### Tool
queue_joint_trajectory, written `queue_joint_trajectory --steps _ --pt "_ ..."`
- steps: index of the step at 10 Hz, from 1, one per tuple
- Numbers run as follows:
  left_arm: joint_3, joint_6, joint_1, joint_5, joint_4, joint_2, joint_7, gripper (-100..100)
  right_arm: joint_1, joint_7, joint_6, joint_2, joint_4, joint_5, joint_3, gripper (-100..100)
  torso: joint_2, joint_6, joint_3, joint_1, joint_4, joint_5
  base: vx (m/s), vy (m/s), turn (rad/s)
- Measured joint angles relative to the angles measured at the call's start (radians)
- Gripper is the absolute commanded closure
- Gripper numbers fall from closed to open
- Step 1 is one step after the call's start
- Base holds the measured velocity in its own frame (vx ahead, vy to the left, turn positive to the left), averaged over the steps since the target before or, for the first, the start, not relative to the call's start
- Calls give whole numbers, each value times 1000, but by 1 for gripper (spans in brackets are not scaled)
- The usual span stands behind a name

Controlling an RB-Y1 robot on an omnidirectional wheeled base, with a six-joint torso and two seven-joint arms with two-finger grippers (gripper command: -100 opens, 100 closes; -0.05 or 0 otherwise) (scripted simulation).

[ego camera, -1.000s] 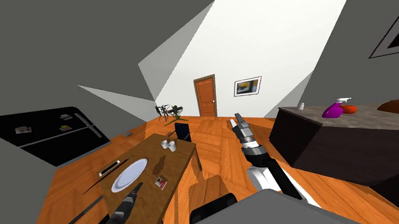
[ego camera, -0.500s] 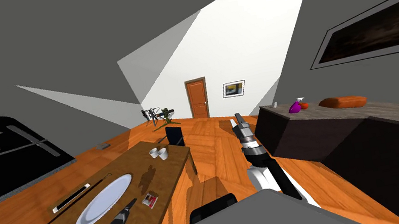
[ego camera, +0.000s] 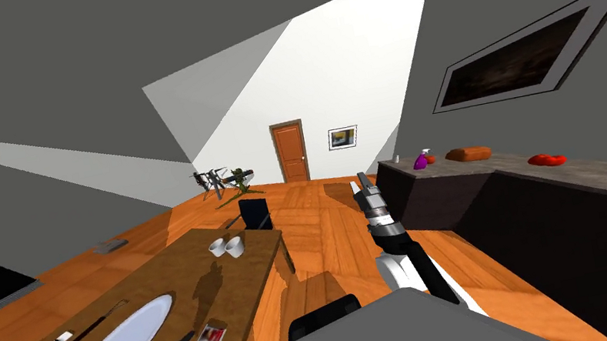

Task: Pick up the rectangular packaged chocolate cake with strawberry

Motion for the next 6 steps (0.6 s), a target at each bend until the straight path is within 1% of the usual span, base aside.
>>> queue_joint_trajectory --steps 1,2,3,4,5,6 --pt "13 38 18 -2 -1 -2 5 -100 0 0 0 0 0 0 0 0 0 1 0 0 0 0 35 16 -134" --pt "9 58 19 14 11 4 3 -100 0 0 0 0 0 0 0 0 0 0 0 0 0 0 45 19 -287" --pt "-5 77 16 42 39 11 -8 -100 0 0 0 0 0 0 0 0 -1 1 0 0 0 0 84 39 -376" --pt "-18 102 15 71 72 14 -22 -100 0 0 0 0 0 0 0 0 -3 1 -1 1 0 0 59 29 -124" --pt "-19 122 20 73 82 13 -22 -100 0 0 0 0 0 0 0 0 -2 0 -1 1 0 0 48 12 -218" --pt "-29 142 20 106 113 18 -36 -100 0 0 0 0 0 0 0 0 -1 0 -1 0 0 0 37 17 -123"
